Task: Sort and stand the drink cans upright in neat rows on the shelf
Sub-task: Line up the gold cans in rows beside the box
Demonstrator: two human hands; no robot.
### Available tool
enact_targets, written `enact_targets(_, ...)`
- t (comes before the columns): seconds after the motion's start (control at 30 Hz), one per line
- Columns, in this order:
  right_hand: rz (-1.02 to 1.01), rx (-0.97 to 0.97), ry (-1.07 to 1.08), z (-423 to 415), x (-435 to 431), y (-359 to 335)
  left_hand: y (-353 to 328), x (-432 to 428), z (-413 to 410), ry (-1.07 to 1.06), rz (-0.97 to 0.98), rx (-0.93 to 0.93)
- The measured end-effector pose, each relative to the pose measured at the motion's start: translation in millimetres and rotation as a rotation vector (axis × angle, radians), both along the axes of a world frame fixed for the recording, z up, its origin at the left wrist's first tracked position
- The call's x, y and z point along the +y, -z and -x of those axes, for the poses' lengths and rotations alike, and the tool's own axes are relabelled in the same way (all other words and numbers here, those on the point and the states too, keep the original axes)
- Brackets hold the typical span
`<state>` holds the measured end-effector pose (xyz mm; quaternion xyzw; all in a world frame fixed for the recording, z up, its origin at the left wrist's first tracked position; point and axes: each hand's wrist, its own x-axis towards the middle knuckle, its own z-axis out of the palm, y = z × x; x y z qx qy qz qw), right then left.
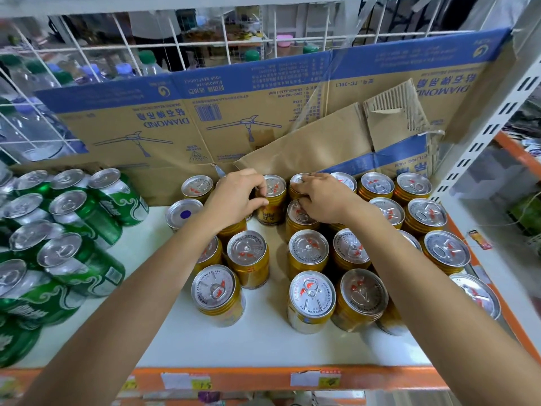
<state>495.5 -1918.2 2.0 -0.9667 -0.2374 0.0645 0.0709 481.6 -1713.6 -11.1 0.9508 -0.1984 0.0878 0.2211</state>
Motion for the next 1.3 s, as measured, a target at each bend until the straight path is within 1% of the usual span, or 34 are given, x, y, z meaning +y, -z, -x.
enact_targets(0.1, 0.004, 0.009, 0.006, 1.4, 0.7, -1.8, -2.3, -1.1, 2.7, -0.026, -0.014, 0.002)
enact_targets(0.23, -0.010, 0.025, 0.009, 4.8, 0.1, -3.9, -14.0, -4.2, 13.9, -0.040, -0.153, -0.034)
enact_targets(0.3, -0.019, 0.027, 0.000, 4.3, -0.5, -2.6, -32.6, -2.5, 28.2, -0.010, -0.147, 0.037)
enact_targets(0.33, -0.024, 0.027, -0.005, 3.7, -0.7, -1.8, -41.6, 0.6, 36.5, 0.033, -0.159, 0.126)
enact_targets(0.37, -0.035, 0.028, -0.006, 3.1, -1.0, -0.9, -50.3, 3.5, 46.0, 0.084, -0.216, 0.238)
enact_targets(0.43, -0.065, 0.031, -0.001, 3.1, -1.2, 0.1, -58.0, 6.3, 63.2, 0.147, -0.434, 0.421)
enact_targets(0.47, -0.078, 0.029, -0.006, 3.2, -1.2, 0.6, -58.0, 5.4, 69.4, 0.152, -0.547, 0.445)
enact_targets(0.5, -0.087, 0.027, -0.012, 3.3, -1.2, 1.4, -56.4, 3.7, 72.6, 0.147, -0.627, 0.428)
enact_targets(0.53, -0.086, 0.026, -0.018, 3.8, -1.0, 1.5, -55.5, 1.1, 73.9, 0.141, -0.659, 0.391)
enact_targets(0.6, -0.085, 0.025, -0.027, 4.0, -1.6, 1.9, -57.0, -3.4, 73.5, 0.142, -0.645, 0.351)
enact_targets(0.7, -0.081, 0.024, -0.032, 3.7, -3.1, 1.7, -57.2, -5.7, 71.1, 0.241, -0.565, 0.327)
enact_targets(0.77, -0.066, 0.026, -0.036, 4.5, -3.2, 1.3, -55.4, -6.1, 71.1, 0.299, -0.491, 0.357)
enact_targets(0.83, -0.052, 0.023, -0.038, 4.9, -3.1, 1.7, -55.8, -4.7, 71.5, 0.300, -0.473, 0.386)
enact_targets(0.9, -0.041, 0.022, -0.037, 5.4, -3.1, 1.6, -56.2, -0.6, 70.7, 0.238, -0.495, 0.367)
enact_targets(1.0, -0.046, 0.020, -0.043, 5.1, -3.3, 1.7, -53.4, 0.7, 71.0, 0.124, -0.589, 0.309)
enact_targets(1.1, -0.052, 0.018, -0.049, 5.1, -3.8, 1.2, -51.5, -4.7, 69.6, 0.153, -0.658, 0.194)
enact_targets(1.2, -0.055, 0.008, -0.065, 4.7, -4.5, 0.9, -54.2, -9.0, 65.1, 0.199, -0.670, 0.191)
enact_targets(1.3, -0.052, 0.009, -0.064, 3.8, -4.2, 2.2, -53.0, -12.7, 55.0, 0.193, -0.638, 0.224)
